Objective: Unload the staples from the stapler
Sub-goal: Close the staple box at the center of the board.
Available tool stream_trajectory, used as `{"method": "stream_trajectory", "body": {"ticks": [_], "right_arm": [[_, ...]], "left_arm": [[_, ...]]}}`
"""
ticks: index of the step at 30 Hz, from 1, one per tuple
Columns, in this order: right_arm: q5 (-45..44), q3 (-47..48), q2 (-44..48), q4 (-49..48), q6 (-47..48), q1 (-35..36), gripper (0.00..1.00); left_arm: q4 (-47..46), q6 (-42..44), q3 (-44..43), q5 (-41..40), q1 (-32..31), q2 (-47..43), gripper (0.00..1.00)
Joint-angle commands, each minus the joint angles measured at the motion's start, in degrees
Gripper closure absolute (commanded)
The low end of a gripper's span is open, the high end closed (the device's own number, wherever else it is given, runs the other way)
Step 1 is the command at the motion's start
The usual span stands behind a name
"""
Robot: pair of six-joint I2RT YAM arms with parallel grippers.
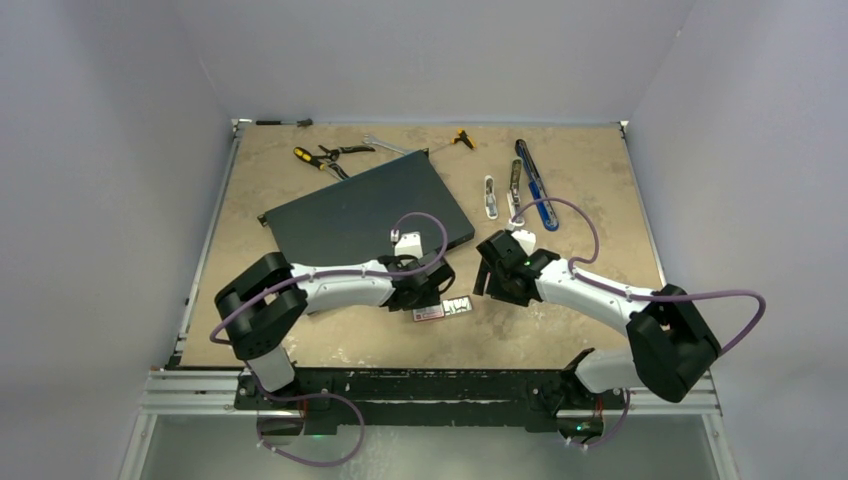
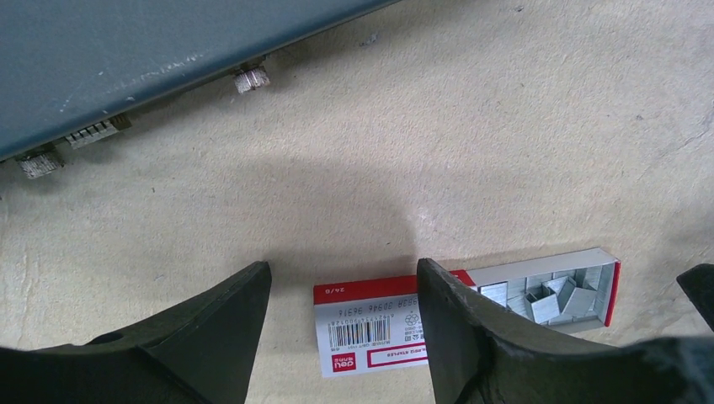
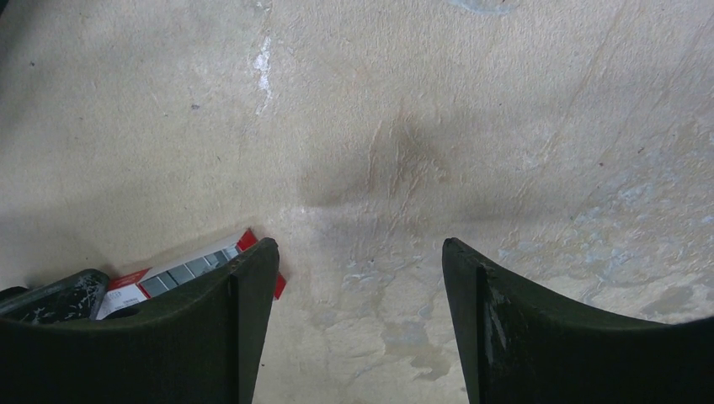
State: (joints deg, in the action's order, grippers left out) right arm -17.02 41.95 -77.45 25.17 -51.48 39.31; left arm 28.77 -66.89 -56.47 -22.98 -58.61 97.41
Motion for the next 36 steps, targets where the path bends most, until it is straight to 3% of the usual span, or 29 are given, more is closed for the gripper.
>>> {"method": "stream_trajectory", "body": {"ticks": [1, 12, 20, 27, 33, 36], "right_arm": [[-0.7, 0.1, 0.2, 0.4, 1.2, -0.3, 0.27], [0.1, 3.2, -3.3, 2.3, 5.2, -0.4, 0.27], [-0.4, 4.8, -5.3, 2.5, 8.8, -0.4, 0.40], [2.0, 5.2, -6.4, 1.6, 12.9, -0.4, 0.57], [4.8, 5.2, -6.8, -0.5, 15.4, -0.5, 0.87], [5.8, 5.5, -7.7, -1.4, 15.8, -0.5, 0.97]], "left_arm": [[5.1, -0.9, -2.1, -0.9, 0.1, 2.0, 0.36], [6.9, 2.5, -5.0, -4.6, 7.9, -5.4, 0.29], [7.1, 6.1, 3.2, -0.5, 8.5, -15.0, 0.37], [7.9, 6.4, 9.4, 5.0, 7.3, -21.3, 0.42], [6.7, 6.7, 12.2, 8.1, 5.4, -21.3, 0.45], [5.2, 6.1, 13.3, 9.4, 4.6, -20.4, 0.46]]}}
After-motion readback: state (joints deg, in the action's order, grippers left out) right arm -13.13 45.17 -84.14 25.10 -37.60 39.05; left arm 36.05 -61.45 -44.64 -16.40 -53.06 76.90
